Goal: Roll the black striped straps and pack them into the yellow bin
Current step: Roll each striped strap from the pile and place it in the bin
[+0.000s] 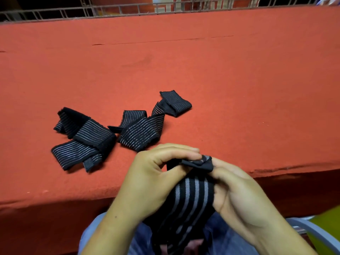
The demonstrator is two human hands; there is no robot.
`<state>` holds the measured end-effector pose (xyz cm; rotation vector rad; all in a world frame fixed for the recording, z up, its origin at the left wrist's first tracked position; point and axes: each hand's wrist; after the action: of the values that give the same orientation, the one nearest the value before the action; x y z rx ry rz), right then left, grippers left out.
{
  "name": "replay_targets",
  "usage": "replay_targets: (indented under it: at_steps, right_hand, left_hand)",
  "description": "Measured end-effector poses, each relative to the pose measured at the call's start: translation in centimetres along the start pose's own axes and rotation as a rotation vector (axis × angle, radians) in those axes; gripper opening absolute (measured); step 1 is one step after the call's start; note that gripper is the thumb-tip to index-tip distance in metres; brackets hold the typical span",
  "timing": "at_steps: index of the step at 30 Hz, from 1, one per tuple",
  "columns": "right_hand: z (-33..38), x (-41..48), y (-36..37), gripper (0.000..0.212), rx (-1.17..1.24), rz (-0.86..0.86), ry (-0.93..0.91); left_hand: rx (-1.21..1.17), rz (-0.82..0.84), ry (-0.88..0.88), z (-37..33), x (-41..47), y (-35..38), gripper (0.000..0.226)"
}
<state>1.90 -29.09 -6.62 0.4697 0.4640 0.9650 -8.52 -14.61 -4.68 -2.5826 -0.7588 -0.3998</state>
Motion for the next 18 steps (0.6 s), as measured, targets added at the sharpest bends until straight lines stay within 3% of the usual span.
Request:
replay_targets:
  at_steps: [4, 9, 13, 18]
  right_hand:
    - [0.2, -0.2, 0.1, 0.038, 0.036, -0.002, -0.016]
    - [-0.1, 0.1, -0.4, 0.04, -0.272, -0.09, -0.107]
    - [0.0, 0.3, -1.2, 0.039, -0.344, -0.081, -0.135]
    - [-0.4, 0.3, -1.4, 0.028, -0.397, -0.06, -0.145]
  left_hand:
    - [-0.007, 0.029, -0.01, 0.5, -0.1, -0.2, 0.036]
    - [-0.053, 0.109, -0.098, 0.7, -0.6, -0.4, 0.045]
    - [-0.331, 0.103, -0.307, 1.2, -1.0, -0.6, 0.041]
    - [-0.228, 0.104, -0.324, 0.9, -1.6, -0.2, 0.047]
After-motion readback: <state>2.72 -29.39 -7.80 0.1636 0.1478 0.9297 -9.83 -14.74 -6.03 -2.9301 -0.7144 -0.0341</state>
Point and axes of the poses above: each hand's wrist, its own x-axis towards the middle knuckle, its own y-axis out of the palm, z = x × y
